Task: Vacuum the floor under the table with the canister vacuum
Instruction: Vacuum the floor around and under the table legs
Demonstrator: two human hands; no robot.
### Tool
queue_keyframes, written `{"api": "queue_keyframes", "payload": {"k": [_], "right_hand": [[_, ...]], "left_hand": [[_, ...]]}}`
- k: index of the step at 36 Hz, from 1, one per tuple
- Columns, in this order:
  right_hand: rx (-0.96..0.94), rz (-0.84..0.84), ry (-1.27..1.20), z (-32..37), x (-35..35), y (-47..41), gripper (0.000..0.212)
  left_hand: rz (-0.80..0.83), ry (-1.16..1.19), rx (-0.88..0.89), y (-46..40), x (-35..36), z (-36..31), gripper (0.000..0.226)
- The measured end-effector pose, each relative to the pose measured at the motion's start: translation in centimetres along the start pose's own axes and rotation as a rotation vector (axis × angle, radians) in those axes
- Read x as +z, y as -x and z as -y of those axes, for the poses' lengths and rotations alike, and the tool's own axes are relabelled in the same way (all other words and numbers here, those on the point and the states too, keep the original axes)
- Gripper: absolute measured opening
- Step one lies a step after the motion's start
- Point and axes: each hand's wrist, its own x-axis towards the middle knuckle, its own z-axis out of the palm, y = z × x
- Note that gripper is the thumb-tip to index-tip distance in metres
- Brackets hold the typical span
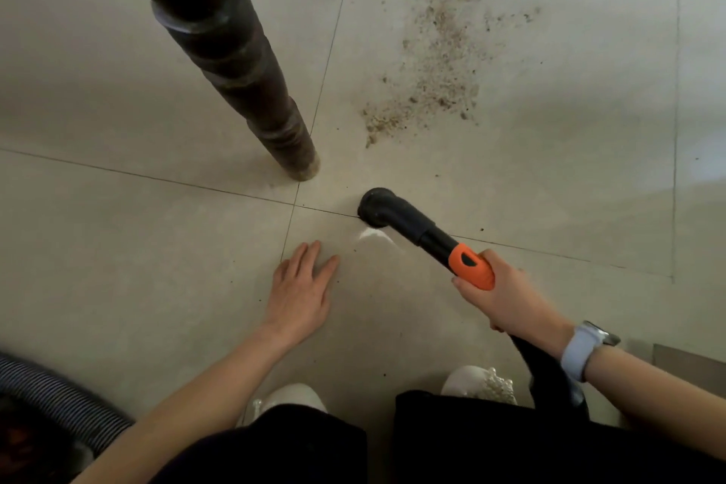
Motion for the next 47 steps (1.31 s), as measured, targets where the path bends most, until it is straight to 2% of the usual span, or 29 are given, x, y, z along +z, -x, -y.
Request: {"api": "queue_keyframes", "payload": {"k": [4, 9, 15, 26, 29, 33, 40, 47], "right_hand": [[0.005, 0.058, 0.004, -0.1, 0.8, 0.9, 0.023], [0.015, 0.044, -0.039, 0.0, 0.8, 0.9, 0.025], [0.018, 0.046, -0.039, 0.2, 0.5, 1.3, 0.025], [0.018, 0.141, -0.037, 0.1, 0.7, 2.6, 0.025], [0.025, 0.08, -0.053, -0.3, 0.1, 2.2, 0.024], [0.04, -0.033, -0.095, -0.8, -0.8, 1.8, 0.024], [0.01, 0.088, -0.049, 0.0, 0.5, 2.5, 0.024], [0.023, 0.06, -0.085, -0.2, 0.0, 2.8, 0.024]], "left_hand": [[0.023, -0.036, 0.03, -0.4, -0.1, -0.3, 0.056], [0.055, -0.091, 0.054, -1.5, -0.8, -1.2, 0.055], [0.016, -0.084, 0.063, -1.8, -0.8, -1.1, 0.052], [0.077, -0.087, 0.02, -2.1, -1.6, -1.3, 0.057], [0.082, -0.063, 0.006, -2.3, -2.0, -1.5, 0.055], [0.115, -0.125, 0.072, -1.6, -1.7, -0.8, 0.053], [0.119, -0.128, 0.032, -1.6, -1.7, -1.4, 0.054], [0.137, -0.103, 0.031, -2.1, -2.4, -1.4, 0.053]]}}
